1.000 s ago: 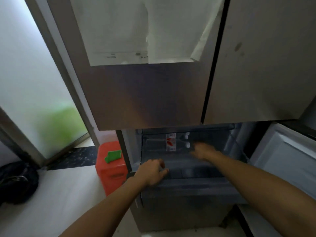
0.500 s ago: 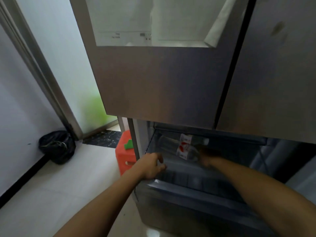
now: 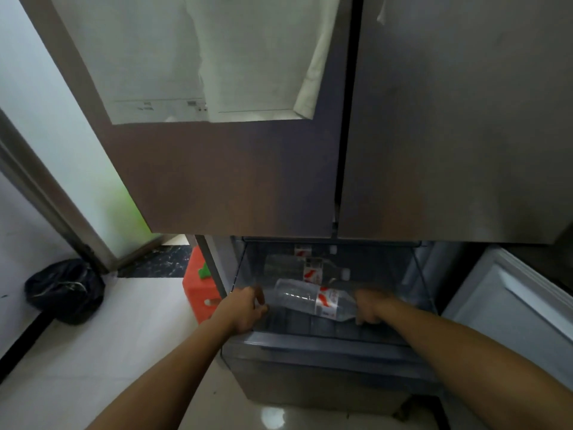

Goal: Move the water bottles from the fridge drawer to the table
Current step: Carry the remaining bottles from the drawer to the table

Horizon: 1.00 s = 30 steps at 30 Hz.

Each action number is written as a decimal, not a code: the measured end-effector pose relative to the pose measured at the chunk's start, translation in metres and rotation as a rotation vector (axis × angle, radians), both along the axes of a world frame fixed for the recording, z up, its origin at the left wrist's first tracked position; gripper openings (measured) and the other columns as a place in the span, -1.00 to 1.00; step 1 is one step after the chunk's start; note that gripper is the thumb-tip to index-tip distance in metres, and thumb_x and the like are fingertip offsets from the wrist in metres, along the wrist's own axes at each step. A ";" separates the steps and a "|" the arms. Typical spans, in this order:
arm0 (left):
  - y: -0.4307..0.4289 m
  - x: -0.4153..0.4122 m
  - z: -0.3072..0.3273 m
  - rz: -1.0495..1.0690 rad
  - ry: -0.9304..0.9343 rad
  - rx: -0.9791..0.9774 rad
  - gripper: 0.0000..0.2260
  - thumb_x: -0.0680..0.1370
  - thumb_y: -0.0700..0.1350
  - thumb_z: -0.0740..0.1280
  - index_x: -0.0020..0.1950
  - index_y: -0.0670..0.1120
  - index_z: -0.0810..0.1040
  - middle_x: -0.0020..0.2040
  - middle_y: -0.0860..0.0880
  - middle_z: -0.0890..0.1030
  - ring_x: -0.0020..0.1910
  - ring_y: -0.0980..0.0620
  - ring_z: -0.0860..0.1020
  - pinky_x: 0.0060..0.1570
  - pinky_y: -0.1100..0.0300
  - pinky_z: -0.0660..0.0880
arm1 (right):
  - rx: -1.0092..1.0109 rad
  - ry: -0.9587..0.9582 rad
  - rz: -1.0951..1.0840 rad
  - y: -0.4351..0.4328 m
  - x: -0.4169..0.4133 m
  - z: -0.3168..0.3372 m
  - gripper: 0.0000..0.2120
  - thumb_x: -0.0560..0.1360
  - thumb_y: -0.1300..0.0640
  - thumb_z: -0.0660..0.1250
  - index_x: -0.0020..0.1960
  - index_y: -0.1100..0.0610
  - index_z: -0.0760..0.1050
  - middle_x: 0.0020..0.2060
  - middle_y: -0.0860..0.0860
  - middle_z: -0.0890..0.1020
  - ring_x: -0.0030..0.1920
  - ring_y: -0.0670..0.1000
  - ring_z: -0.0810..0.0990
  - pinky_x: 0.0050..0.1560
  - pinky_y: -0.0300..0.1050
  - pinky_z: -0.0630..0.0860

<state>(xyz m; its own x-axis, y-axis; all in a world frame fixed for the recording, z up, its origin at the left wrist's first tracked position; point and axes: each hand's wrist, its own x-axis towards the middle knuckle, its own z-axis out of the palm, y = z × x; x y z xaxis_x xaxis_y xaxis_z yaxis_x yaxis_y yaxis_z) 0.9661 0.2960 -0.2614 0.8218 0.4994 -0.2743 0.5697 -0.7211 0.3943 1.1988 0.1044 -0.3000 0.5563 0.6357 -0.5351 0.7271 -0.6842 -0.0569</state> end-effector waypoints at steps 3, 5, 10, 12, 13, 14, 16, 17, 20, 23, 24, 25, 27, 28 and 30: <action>0.001 0.008 0.002 -0.018 0.039 0.043 -0.80 0.55 0.06 0.26 0.08 -0.02 0.49 -0.01 -0.06 0.58 -0.03 -0.02 0.56 0.06 0.01 0.53 | -0.066 -0.002 0.003 -0.015 -0.001 0.011 -0.42 0.39 0.07 0.48 0.37 0.10 0.39 0.29 0.10 0.52 0.22 0.12 0.52 0.19 -0.11 0.44; 0.001 0.019 0.006 -0.036 0.061 0.092 -0.78 0.55 0.07 0.26 0.10 -0.03 0.48 0.05 -0.10 0.59 0.02 -0.08 0.55 0.08 0.01 0.51 | -0.096 0.014 0.010 -0.023 0.001 0.013 -0.33 0.38 0.11 0.49 0.43 0.07 0.32 0.29 0.10 0.51 0.19 0.11 0.53 0.15 -0.10 0.46; -0.014 0.085 0.005 -0.186 0.064 0.241 -0.68 0.58 -0.01 0.21 0.30 -0.08 0.40 0.25 -0.18 0.51 0.16 -0.18 0.51 0.08 0.06 0.46 | -0.237 0.013 0.030 -0.042 0.012 0.006 -0.26 0.35 0.02 0.52 0.44 0.10 0.30 0.26 0.09 0.53 0.14 0.09 0.56 0.15 -0.08 0.53; -0.023 0.118 -0.005 -0.285 0.027 0.299 -0.61 0.57 -0.05 0.20 0.40 -0.04 0.33 0.36 -0.17 0.41 0.26 -0.17 0.44 0.18 0.06 0.40 | -0.243 0.018 0.021 -0.045 0.014 0.003 -0.33 0.38 0.03 0.50 0.41 0.13 0.35 0.26 0.11 0.53 0.16 0.11 0.56 0.14 -0.11 0.52; -0.027 0.134 -0.012 -0.329 0.014 0.320 -0.59 0.57 -0.06 0.20 0.42 -0.02 0.31 0.40 -0.15 0.37 0.29 -0.17 0.40 0.22 0.05 0.37 | -0.237 0.029 0.022 -0.046 0.014 0.002 -0.37 0.40 0.05 0.49 0.40 0.14 0.36 0.25 0.11 0.54 0.17 0.11 0.56 0.11 -0.12 0.50; -0.030 0.149 -0.020 -0.365 0.019 0.339 -0.58 0.57 -0.08 0.20 0.43 0.00 0.30 0.42 -0.14 0.34 0.33 -0.17 0.37 0.26 0.03 0.35 | -0.226 0.039 0.023 -0.046 0.014 -0.001 -0.40 0.42 0.06 0.47 0.39 0.14 0.37 0.25 0.12 0.54 0.16 0.12 0.56 0.08 -0.12 0.49; -0.034 0.173 -0.036 -0.424 0.067 0.383 -0.56 0.57 -0.10 0.20 0.45 0.02 0.28 0.47 -0.11 0.29 0.39 -0.16 0.32 0.33 -0.02 0.30 | -0.213 0.054 0.018 -0.048 0.016 -0.006 -0.44 0.44 0.06 0.45 0.38 0.15 0.39 0.23 0.12 0.56 0.15 0.12 0.57 0.06 -0.11 0.48; -0.035 0.181 -0.043 -0.444 0.089 0.408 -0.55 0.57 -0.10 0.20 0.47 0.04 0.25 0.49 -0.10 0.26 0.42 -0.15 0.29 0.34 -0.03 0.29 | -0.206 0.059 0.017 -0.048 0.017 -0.009 -0.44 0.44 0.06 0.45 0.38 0.16 0.39 0.23 0.13 0.56 0.15 0.13 0.57 0.07 -0.11 0.48; -0.031 0.192 -0.055 -0.465 0.110 0.479 -0.51 0.57 -0.08 0.21 0.49 0.07 0.20 0.52 -0.08 0.21 0.46 -0.15 0.23 0.37 -0.06 0.23 | -0.176 0.067 -0.011 -0.049 0.017 -0.009 -0.46 0.45 0.06 0.44 0.37 0.18 0.40 0.22 0.13 0.56 0.15 0.14 0.57 0.05 -0.11 0.46; -0.027 0.189 -0.053 -0.505 0.137 0.540 -0.48 0.51 -0.02 0.29 0.46 0.11 0.25 0.50 -0.09 0.22 0.45 -0.15 0.21 0.37 -0.09 0.19 | -0.171 0.108 -0.069 -0.050 0.015 -0.008 -0.44 0.40 0.05 0.49 0.34 0.15 0.42 0.13 0.10 0.60 0.04 0.12 0.60 0.01 -0.11 0.51; -0.026 0.186 -0.052 -0.506 0.165 0.532 -0.46 0.48 0.00 0.34 0.44 0.13 0.28 0.49 -0.09 0.21 0.45 -0.15 0.20 0.37 -0.08 0.18 | -0.162 0.124 -0.100 -0.051 0.013 -0.005 -0.44 0.38 0.05 0.50 0.33 0.15 0.44 0.08 0.08 0.61 -0.02 0.10 0.61 0.00 -0.10 0.53; -0.024 0.184 -0.051 -0.493 0.195 0.512 -0.43 0.43 0.02 0.39 0.42 0.13 0.32 0.49 -0.09 0.21 0.45 -0.15 0.21 0.37 -0.05 0.19 | -0.148 0.133 -0.119 -0.052 0.012 -0.002 -0.44 0.37 0.06 0.51 0.31 0.14 0.45 0.05 0.07 0.60 -0.05 0.09 0.60 -0.02 -0.10 0.53; -0.022 0.177 -0.047 -0.477 0.226 0.490 -0.39 0.36 0.04 0.46 0.39 0.11 0.38 0.47 -0.10 0.22 0.42 -0.14 0.26 0.37 0.04 0.25 | -0.107 0.133 -0.138 -0.055 0.007 0.008 -0.49 0.39 0.09 0.50 0.29 0.14 0.45 0.07 0.09 0.59 -0.03 0.10 0.57 -0.04 -0.11 0.49; -0.021 0.174 -0.044 -0.494 0.221 0.506 -0.39 0.35 0.04 0.47 0.38 0.09 0.39 0.47 -0.11 0.22 0.41 -0.15 0.28 0.36 0.06 0.27 | -0.082 0.129 -0.150 -0.057 0.005 0.014 -0.51 0.40 0.11 0.49 0.29 0.14 0.46 0.09 0.10 0.59 -0.01 0.11 0.57 -0.05 -0.12 0.47; -0.025 0.167 -0.037 -0.566 0.210 0.553 -0.38 0.39 0.02 0.43 0.41 0.05 0.33 0.47 -0.13 0.25 0.41 -0.17 0.29 0.36 0.02 0.27 | -0.013 0.128 -0.189 -0.060 0.002 0.026 -0.58 0.40 0.14 0.48 0.23 0.16 0.51 0.07 0.11 0.61 -0.04 0.09 0.57 -0.08 -0.14 0.48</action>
<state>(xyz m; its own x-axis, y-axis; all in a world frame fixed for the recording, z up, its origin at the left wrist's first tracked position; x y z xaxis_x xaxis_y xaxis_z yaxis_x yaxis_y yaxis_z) 1.1335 0.2714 -0.2979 0.9490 0.1324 -0.2860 0.0835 -0.9807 -0.1769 1.2006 0.0443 -0.2737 0.5922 0.5194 -0.6160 0.5734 -0.8088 -0.1307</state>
